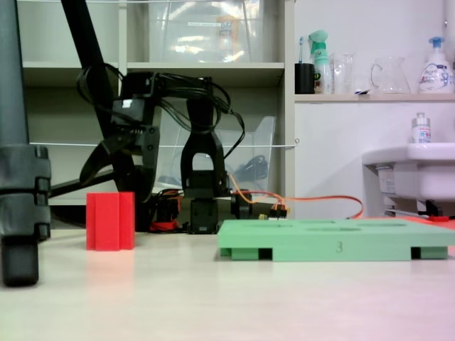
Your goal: Put the cross columnar block into the corresponding hole
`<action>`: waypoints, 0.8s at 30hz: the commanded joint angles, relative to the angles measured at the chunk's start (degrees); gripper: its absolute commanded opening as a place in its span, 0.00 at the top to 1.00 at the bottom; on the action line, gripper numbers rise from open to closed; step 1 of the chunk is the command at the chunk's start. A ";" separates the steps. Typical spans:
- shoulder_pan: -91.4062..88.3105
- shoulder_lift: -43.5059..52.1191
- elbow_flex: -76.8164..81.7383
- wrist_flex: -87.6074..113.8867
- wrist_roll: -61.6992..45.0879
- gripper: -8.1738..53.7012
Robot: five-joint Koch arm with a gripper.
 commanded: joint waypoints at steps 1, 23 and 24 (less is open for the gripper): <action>0.70 0.44 -2.29 -2.20 0.62 0.03; 0.18 -7.29 0.35 3.16 1.58 0.42; -0.62 -5.19 0.35 5.71 2.37 0.42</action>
